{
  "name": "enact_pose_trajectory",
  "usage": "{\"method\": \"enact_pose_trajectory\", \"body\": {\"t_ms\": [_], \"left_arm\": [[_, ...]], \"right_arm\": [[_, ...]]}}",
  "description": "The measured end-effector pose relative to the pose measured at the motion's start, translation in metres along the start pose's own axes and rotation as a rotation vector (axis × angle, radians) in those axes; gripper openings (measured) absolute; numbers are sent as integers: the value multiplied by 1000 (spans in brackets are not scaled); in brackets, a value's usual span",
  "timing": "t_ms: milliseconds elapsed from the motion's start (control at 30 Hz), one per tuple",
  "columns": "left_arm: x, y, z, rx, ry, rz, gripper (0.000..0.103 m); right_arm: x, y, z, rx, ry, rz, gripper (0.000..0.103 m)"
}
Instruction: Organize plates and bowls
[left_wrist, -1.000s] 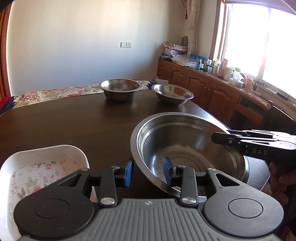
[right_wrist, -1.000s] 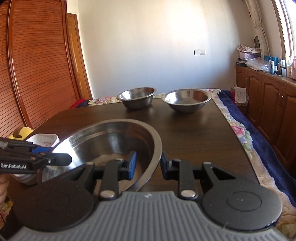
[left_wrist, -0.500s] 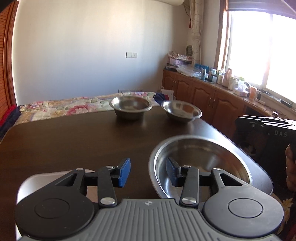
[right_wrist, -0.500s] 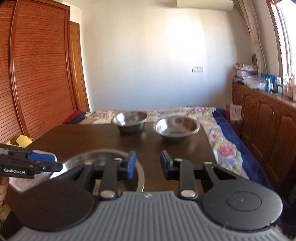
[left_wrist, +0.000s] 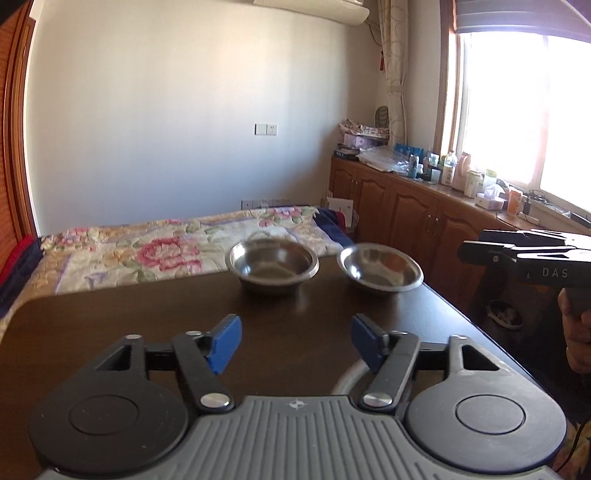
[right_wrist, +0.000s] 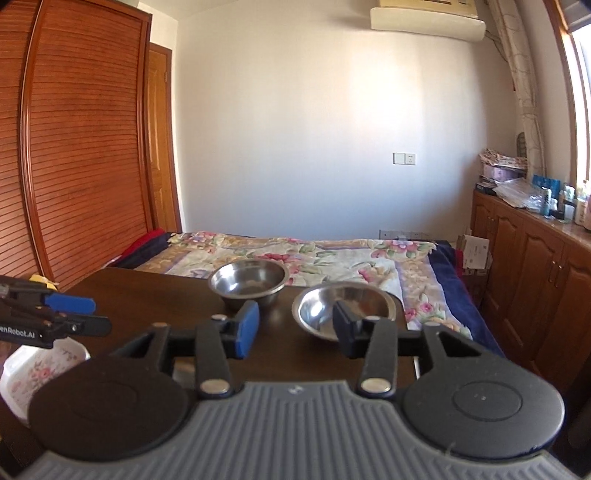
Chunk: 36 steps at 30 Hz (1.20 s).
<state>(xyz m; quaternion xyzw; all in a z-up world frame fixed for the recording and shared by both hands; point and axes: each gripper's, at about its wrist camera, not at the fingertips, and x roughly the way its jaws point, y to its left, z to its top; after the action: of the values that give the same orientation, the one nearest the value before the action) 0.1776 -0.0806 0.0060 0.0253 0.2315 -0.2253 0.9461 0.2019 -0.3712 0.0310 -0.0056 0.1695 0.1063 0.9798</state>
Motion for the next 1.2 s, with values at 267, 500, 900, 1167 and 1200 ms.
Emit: {"method": "enact_pose_trajectory", "body": {"t_ms": [267, 500, 900, 1167, 1200], "left_arm": [[34, 20, 29, 4, -4, 25, 77], [74, 31, 33, 33, 27, 53, 77], [126, 51, 41, -6, 90, 42, 58], [152, 63, 45, -51, 126, 16, 44], [156, 64, 46, -57, 135, 12, 43]], "right_arm": [[37, -4, 29, -76, 24, 43, 70], [80, -2, 32, -58, 125, 111, 66], [132, 6, 27, -43, 246, 163, 41], [157, 11, 35, -38, 284, 175, 36], [161, 11, 36, -36, 290, 175, 36]]}}
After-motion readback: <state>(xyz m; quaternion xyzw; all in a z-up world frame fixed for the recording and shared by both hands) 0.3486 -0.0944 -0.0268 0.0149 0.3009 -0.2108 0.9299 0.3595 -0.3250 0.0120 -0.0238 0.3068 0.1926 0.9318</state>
